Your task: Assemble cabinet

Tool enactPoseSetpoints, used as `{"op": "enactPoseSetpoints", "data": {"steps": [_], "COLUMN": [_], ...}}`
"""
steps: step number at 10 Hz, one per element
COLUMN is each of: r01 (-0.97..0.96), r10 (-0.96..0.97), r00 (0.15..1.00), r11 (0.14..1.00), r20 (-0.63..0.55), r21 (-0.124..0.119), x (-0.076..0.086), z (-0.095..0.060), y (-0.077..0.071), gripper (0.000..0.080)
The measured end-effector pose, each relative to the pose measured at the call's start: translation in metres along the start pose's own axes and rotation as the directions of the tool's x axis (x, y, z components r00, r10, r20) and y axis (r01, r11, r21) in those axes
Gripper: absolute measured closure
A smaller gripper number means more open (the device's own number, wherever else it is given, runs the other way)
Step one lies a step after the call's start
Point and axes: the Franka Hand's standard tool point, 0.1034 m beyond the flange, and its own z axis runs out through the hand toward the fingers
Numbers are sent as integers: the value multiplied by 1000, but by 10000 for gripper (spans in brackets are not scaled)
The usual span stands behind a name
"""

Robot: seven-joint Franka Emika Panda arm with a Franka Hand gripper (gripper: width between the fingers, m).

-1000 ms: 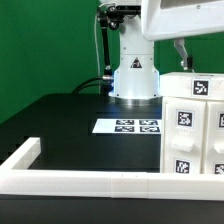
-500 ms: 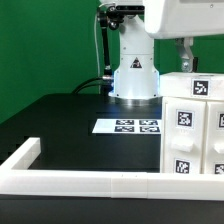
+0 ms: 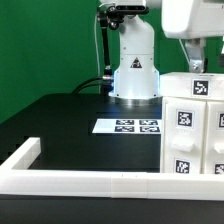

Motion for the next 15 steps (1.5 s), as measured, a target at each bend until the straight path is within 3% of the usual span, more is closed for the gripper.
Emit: {"op": "enactPoseSetpoints", "data": {"steps": [6,7,10,13,14,15], "r01": [-54,-53,-207,-597,-716,-834], "r10": [54,53,207,596,716,835], "r00": [998,998,978,803,698,550], "r11": [998,998,978,802,698,550], "r20": [13,13,14,8,-8,-21], "r21": [12,12,11,14,13,34], "x": [-7,-7,-7,-9,-6,-3], "z": [16,16,16,16,15,15], "y": [4,4,4,6,5,5], "gripper": [151,242,247,247,247,246]}}
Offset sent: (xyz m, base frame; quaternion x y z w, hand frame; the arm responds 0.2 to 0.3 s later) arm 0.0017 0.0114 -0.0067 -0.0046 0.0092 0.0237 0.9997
